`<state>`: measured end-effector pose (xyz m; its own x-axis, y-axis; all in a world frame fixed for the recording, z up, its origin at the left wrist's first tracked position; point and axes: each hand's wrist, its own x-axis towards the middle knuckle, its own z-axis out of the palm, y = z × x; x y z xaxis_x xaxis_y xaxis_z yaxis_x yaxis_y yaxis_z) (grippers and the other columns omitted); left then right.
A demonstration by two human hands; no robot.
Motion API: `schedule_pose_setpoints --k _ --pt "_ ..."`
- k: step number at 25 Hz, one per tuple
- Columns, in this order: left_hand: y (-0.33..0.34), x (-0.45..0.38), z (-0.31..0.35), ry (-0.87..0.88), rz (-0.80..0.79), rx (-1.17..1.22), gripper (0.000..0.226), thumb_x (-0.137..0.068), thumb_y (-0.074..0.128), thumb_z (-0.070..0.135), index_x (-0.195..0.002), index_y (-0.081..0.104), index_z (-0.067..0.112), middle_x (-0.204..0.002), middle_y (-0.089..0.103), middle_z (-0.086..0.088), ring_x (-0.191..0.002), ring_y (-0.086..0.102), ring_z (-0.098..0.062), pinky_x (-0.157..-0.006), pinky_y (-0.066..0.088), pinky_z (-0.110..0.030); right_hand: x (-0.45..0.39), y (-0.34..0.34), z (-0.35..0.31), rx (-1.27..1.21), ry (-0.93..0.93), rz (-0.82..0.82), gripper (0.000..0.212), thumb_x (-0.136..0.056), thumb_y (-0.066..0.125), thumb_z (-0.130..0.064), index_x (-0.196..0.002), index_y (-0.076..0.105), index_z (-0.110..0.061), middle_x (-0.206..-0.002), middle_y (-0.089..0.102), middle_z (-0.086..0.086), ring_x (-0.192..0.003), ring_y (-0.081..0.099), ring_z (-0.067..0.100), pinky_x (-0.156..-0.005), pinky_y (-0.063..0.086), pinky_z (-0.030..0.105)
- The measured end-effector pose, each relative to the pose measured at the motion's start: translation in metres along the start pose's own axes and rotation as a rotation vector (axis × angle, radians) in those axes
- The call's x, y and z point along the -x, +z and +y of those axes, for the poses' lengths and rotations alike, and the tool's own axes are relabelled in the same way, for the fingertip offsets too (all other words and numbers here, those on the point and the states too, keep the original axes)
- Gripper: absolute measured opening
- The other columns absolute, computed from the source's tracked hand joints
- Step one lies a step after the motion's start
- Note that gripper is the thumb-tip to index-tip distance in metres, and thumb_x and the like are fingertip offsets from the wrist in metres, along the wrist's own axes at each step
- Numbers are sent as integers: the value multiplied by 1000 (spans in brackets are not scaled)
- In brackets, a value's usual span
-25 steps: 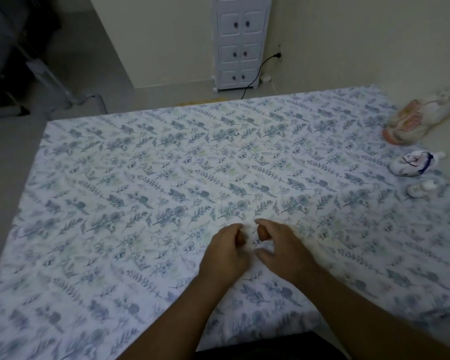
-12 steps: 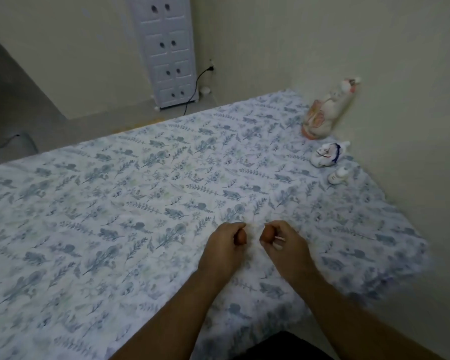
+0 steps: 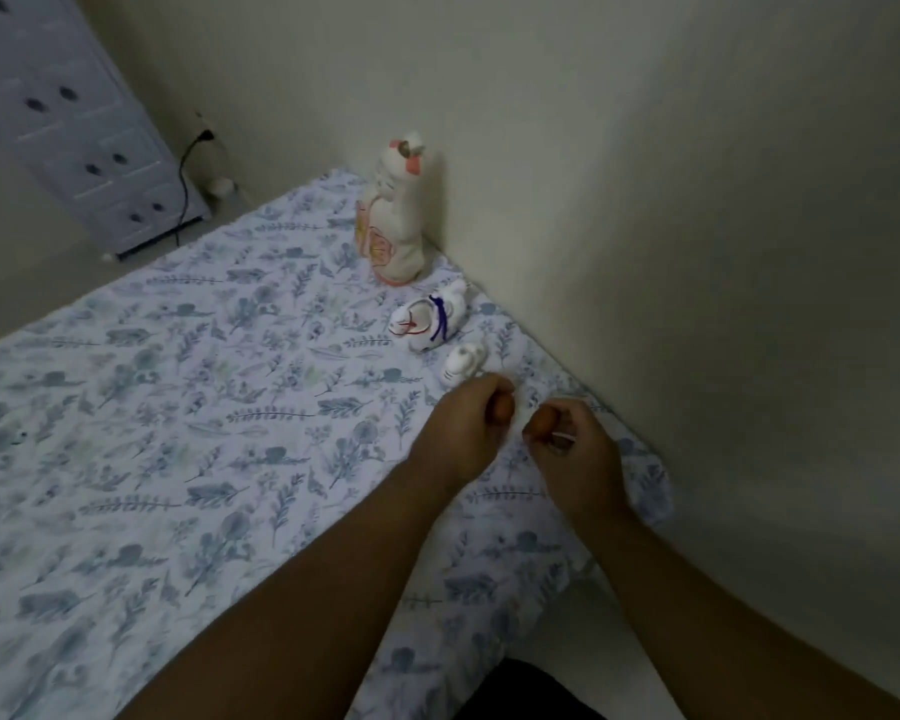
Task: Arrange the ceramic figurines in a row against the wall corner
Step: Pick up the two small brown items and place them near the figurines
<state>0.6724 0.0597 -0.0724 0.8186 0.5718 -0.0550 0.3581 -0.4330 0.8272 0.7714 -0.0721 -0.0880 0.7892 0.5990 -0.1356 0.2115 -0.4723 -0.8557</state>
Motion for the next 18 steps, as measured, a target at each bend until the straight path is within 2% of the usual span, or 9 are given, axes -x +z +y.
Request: schedule_pose_setpoints --k 3,4,6,8,11,13,15,18 --pt "16 -30 -6 13 23 -22 37 -84 64 -1 -120 66 10 -111 71 -11 -100 66 -24 -87 54 -31 -13 -1 11 -32 48 48 16 -90 72 -13 -93 63 -27 -91 68 -13 -86 63 -8 -76 50 12" --pt "18 -33 -8 11 54 -26 38 -83 65 -2 -119 66 10 -110 72 -9 -99 67 -23 -84 52 -24 -15 0 15 -53 54 29 18 -89 73 -12 -95 64 -26 -92 66 -16 -85 61 -15 -73 46 4" --pt "23 -34 -13 3 102 -17 40 -79 72 -1 -117 68 12 -107 71 -1 -95 65 -14 -80 44 -6 -19 1 24 -72 66 -10 20 -87 75 -9 -99 65 -22 -96 67 -15 -88 58 -18 -73 43 -2" --pt "26 -30 -14 -17 127 8 40 -78 80 5 -115 68 14 -104 67 9 -93 59 -1 -79 37 4 -19 2 27 -28 33 -6 19 -86 76 -11 -97 66 -23 -96 67 -11 -89 57 -17 -73 41 -3" --pt "29 -30 -15 -53 164 52 33 -79 81 7 -110 69 13 -98 66 11 -91 56 3 -76 38 4 -18 3 25 40 -29 17 14 -87 75 -11 -97 68 -19 -93 64 -10 -83 58 -9 -72 40 -4" --pt "29 -29 -15 -42 154 53 32 -81 80 8 -111 69 13 -99 70 6 -91 59 1 -79 41 0 -18 2 25 60 -59 28 11 -87 75 -11 -93 69 -18 -91 66 -7 -81 59 1 -71 40 -2" --pt "31 -28 -15 -20 109 14 39 -81 79 10 -119 67 15 -112 73 0 -100 64 -7 -86 44 -9 -16 2 27 103 -81 41 10 -84 76 -12 -85 67 -17 -85 67 -4 -79 60 6 -69 42 3" --pt "34 -24 -16 -40 70 -15 45 -83 77 13 -126 65 17 -121 73 -3 -106 66 -13 -84 38 2 -7 2 29 128 -79 66 9 -84 76 -13 -84 67 -17 -80 67 -2 -74 59 3 -64 43 7"
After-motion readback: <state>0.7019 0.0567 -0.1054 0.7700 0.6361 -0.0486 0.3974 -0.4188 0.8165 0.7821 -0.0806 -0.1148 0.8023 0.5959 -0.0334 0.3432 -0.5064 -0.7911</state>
